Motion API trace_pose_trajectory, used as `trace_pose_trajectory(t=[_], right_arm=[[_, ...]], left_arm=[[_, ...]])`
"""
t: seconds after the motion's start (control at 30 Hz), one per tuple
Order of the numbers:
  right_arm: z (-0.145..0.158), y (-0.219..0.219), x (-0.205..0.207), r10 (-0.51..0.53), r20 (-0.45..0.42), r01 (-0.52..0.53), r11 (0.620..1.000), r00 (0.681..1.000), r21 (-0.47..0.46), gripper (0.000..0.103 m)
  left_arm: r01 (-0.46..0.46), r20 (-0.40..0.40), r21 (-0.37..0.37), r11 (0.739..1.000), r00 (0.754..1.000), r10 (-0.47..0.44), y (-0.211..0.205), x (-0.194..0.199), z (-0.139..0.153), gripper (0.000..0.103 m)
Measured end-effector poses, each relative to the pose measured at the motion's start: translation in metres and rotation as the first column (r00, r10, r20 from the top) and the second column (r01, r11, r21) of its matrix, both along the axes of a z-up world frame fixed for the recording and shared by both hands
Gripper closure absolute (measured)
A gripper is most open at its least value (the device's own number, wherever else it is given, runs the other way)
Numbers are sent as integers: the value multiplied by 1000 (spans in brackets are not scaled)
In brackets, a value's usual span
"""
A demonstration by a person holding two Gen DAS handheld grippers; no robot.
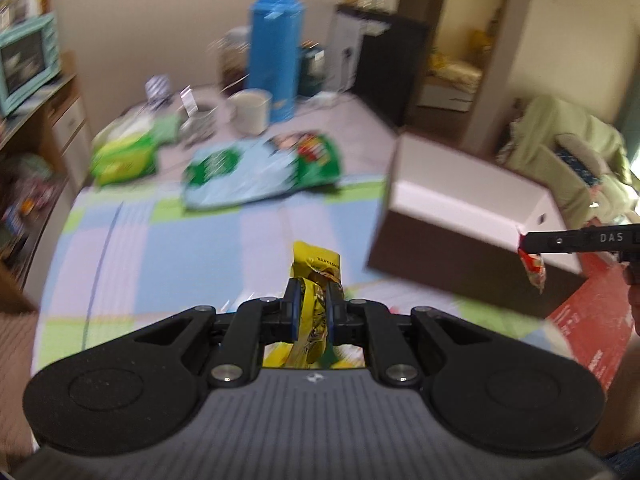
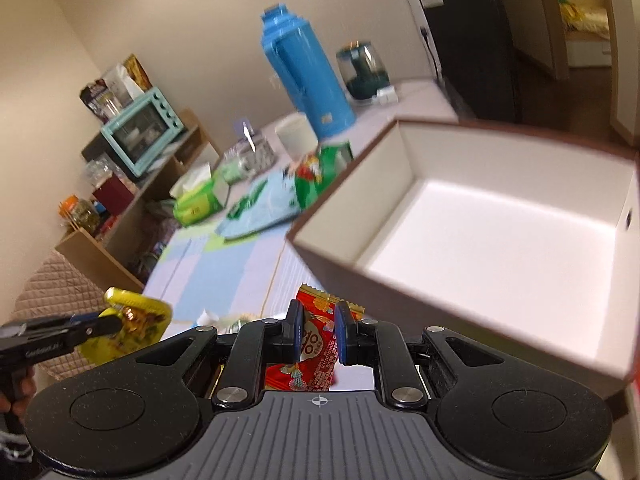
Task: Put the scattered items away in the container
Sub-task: 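Lift the yellow pouch and red packet and carry both over the box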
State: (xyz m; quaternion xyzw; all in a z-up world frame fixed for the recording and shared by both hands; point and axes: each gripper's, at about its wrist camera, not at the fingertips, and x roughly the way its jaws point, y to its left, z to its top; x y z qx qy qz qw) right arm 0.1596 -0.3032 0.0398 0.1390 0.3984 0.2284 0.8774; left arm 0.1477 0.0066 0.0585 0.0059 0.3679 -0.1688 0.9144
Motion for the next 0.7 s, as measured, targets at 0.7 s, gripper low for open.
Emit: trace_pose_trajectory(t=[0.7], right_arm=[[17, -122, 125, -29, 26, 33, 983, 999, -180, 88]], left_arm=[[414, 37, 91, 906, 908, -418, -241, 146, 5, 94]])
